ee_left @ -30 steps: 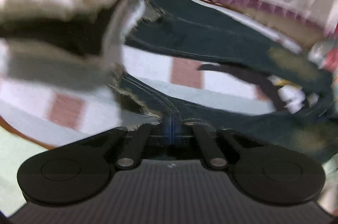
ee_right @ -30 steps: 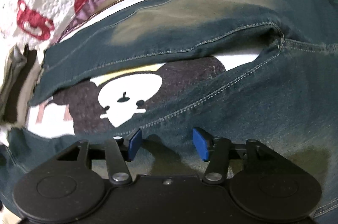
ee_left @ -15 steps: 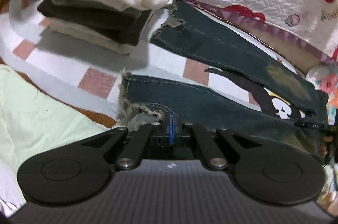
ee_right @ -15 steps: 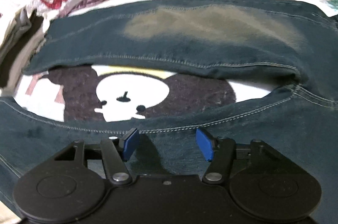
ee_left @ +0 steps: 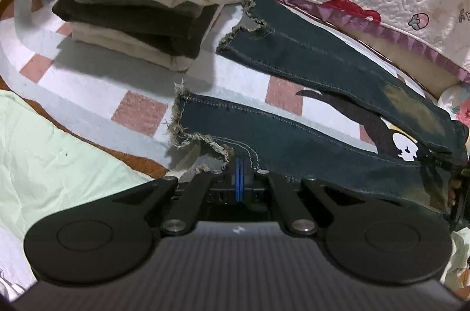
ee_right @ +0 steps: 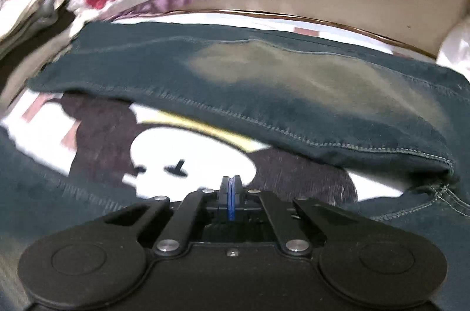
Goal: Fold clothes
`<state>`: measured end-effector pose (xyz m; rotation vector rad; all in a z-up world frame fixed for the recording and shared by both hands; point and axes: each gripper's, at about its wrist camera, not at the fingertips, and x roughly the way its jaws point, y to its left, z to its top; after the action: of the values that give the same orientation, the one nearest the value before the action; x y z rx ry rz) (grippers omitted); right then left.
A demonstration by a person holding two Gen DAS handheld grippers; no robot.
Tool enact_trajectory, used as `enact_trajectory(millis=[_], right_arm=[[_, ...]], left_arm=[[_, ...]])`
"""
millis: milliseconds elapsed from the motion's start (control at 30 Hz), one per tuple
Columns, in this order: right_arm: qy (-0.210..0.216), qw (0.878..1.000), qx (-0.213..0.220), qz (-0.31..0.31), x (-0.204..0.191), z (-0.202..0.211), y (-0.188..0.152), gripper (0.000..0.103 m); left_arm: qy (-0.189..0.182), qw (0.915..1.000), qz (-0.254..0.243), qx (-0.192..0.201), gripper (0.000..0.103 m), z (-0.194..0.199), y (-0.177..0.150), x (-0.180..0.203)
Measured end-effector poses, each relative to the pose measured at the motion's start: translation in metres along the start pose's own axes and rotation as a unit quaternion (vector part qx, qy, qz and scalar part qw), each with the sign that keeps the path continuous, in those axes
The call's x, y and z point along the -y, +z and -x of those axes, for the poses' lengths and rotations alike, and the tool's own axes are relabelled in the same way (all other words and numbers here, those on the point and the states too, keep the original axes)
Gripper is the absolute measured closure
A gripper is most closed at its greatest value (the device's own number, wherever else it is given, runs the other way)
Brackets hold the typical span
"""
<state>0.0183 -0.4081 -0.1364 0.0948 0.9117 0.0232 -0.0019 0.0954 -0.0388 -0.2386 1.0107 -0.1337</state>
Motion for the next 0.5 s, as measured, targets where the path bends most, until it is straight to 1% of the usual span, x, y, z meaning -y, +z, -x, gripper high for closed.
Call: enact_trajectory(millis=[33, 67, 100, 133, 167, 200, 233, 267, 300, 333, 367, 400, 433, 467, 500], right_arm=[[-0.003, 1.0, -0.001, 0.01, -0.007, 0.001, 0.005, 0.101], [0.024, 1.0, 0.001, 0.019, -0.018, 0.003, 0.009, 0.099], [0.055, 0.998, 0.003, 0.028, -0.03, 0.006, 0.012, 0.094], [0.087, 0.996, 0.005, 0.036, -0.041, 0.009, 0.015, 0.092], [0.128, 0.991, 0.004, 0.043, -0.054, 0.009, 0.019, 0.085], [0.17, 0.984, 0.001, 0.048, -0.066, 0.009, 0.022, 0.066], [0.211, 0.976, -0.006, 0.058, -0.079, 0.007, 0.025, 0.057], [0.243, 0.967, -0.014, 0.069, -0.091, 0.003, 0.027, 0.045], [0.263, 0.96, -0.026, 0.087, -0.104, -0.002, 0.028, 0.041], [0.282, 0.953, -0.039, 0.106, -0.118, -0.007, 0.03, 0.041], [0.283, 0.949, -0.051, 0.132, -0.132, -0.013, 0.03, 0.04], [0.281, 0.944, -0.064, 0.16, -0.145, -0.019, 0.03, 0.039], [0.269, 0.942, -0.071, 0.188, -0.156, -0.026, 0.029, 0.039], [0.256, 0.941, -0.078, 0.208, -0.163, -0.031, 0.028, 0.038], [0.253, 0.939, -0.08, 0.218, -0.166, -0.033, 0.028, 0.037]], left_arm=[[0.0, 1.0, 0.001, 0.002, 0.103, -0.001, 0.0, 0.0], [0.001, 1.0, 0.002, 0.004, 0.103, -0.001, 0.0, 0.0], [-0.003, 1.0, 0.005, 0.004, 0.103, -0.003, 0.0, -0.001], [-0.015, 0.9997, 0.018, 0.004, 0.103, -0.004, 0.0, -0.004], [-0.028, 0.9988, 0.039, 0.005, 0.103, -0.004, 0.001, -0.011], [-0.042, 0.9973, 0.06, 0.005, 0.103, -0.005, 0.002, -0.017], [-0.053, 0.9955, 0.079, 0.003, 0.103, -0.007, 0.002, -0.024], [-0.064, 0.9931, 0.098, 0.001, 0.103, -0.008, 0.002, -0.031], [-0.069, 0.992, 0.106, -0.001, 0.103, -0.01, 0.002, -0.034], [-0.069, 0.9922, 0.103, 0.001, 0.103, -0.009, 0.0, -0.034], [-0.069, 0.9925, 0.101, 0.003, 0.103, -0.008, -0.002, -0.035], [-0.057, 0.9943, 0.089, 0.013, 0.103, -0.004, -0.004, -0.034], [-0.044, 0.996, 0.074, 0.025, 0.1, 0.003, -0.007, -0.033], [-0.052, 0.9952, 0.078, 0.027, 0.096, 0.01, -0.01, -0.036], [-0.059, 0.9944, 0.083, 0.029, 0.092, 0.017, -0.013, -0.038]])
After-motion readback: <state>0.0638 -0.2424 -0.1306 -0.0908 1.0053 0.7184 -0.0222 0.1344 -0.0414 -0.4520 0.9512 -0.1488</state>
